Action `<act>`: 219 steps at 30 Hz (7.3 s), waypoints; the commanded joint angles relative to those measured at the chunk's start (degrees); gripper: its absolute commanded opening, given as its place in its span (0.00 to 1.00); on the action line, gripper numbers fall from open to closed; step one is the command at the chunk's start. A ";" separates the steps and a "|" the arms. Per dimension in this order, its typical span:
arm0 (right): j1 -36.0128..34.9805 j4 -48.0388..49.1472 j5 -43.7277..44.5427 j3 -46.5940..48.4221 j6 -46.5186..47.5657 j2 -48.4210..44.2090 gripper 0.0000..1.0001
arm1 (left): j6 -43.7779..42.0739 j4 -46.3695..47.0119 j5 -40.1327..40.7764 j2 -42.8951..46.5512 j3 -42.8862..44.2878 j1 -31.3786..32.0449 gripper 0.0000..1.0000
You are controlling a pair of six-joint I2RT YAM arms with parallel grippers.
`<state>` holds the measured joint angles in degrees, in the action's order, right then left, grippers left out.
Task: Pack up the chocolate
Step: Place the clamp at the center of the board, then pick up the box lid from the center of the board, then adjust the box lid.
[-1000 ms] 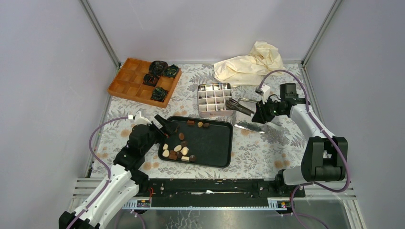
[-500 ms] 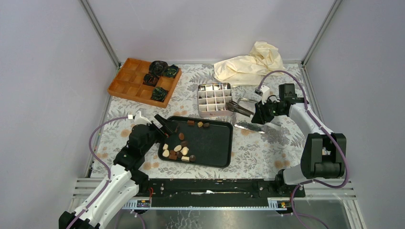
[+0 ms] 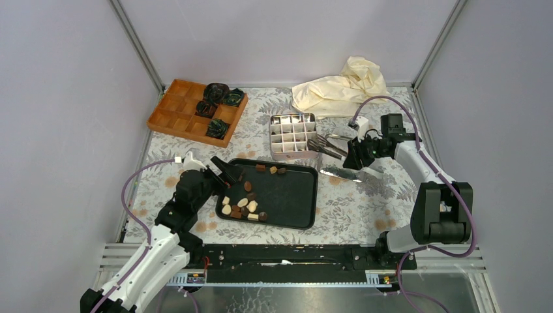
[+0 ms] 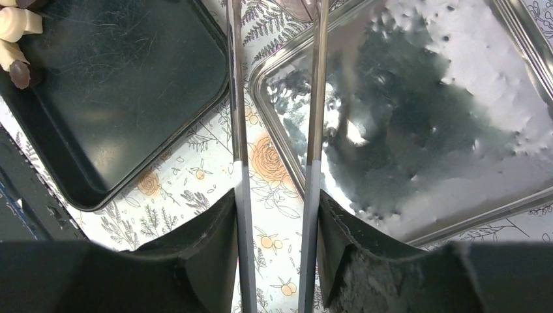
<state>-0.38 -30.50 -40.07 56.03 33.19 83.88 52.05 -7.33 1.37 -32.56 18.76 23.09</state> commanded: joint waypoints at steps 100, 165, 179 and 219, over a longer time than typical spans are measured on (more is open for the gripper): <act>17.01 -33.39 -23.12 3.76 50.35 -15.20 1.00 | -4.04 3.68 -14.01 -1.63 13.56 -0.24 0.99; -14.47 -12.43 9.26 5.44 11.26 -7.73 0.00 | -15.90 24.52 -26.18 -2.72 2.37 0.08 0.96; -14.47 -35.69 -19.45 14.72 21.36 -8.41 0.00 | -62.41 20.88 -33.29 -7.28 10.04 8.38 0.99; -14.97 -47.43 -25.02 32.78 27.28 -2.22 0.71 | -62.27 25.69 -40.15 -33.49 25.16 20.47 0.00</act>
<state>-18.22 -77.38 -61.30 81.56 62.70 81.76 -23.59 8.05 -40.40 -70.04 45.91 44.51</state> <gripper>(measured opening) 0.604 0.194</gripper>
